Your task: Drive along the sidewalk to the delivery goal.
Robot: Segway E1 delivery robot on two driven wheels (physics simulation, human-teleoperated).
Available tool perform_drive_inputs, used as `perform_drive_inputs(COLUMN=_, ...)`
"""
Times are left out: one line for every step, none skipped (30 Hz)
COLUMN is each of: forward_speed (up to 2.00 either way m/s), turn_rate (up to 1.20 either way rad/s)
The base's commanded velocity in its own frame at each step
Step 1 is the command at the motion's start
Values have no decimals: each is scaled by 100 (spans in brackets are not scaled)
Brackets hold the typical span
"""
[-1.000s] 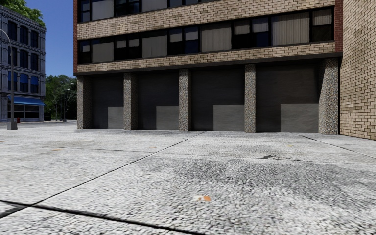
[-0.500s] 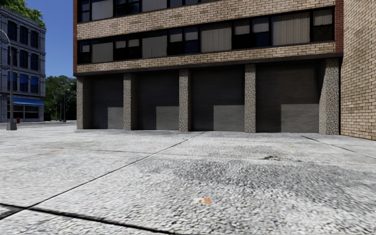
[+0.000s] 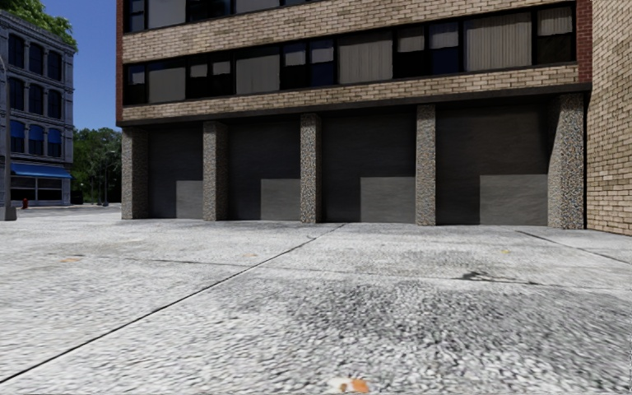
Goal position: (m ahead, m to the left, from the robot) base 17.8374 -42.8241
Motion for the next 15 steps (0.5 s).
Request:
perform_drive_inputs(forward_speed=194, turn_rate=14)
perform_drive_inputs(forward_speed=194, turn_rate=16)
perform_drive_inputs(forward_speed=194, turn_rate=16)
perform_drive_inputs(forward_speed=193, turn_rate=20)
perform_drive_inputs(forward_speed=193, turn_rate=33)
perform_drive_inputs(forward_speed=193, turn_rate=41)
perform_drive_inputs(forward_speed=193, turn_rate=43)
perform_drive_inputs(forward_speed=191, turn_rate=44)
perform_drive_inputs(forward_speed=191, turn_rate=44)
perform_drive_inputs(forward_speed=191, turn_rate=44)
perform_drive_inputs(forward_speed=191, turn_rate=44)
perform_drive_inputs(forward_speed=191, turn_rate=49)
perform_drive_inputs(forward_speed=191, turn_rate=49)
perform_drive_inputs(forward_speed=191, turn_rate=52)
perform_drive_inputs(forward_speed=191, turn_rate=52)
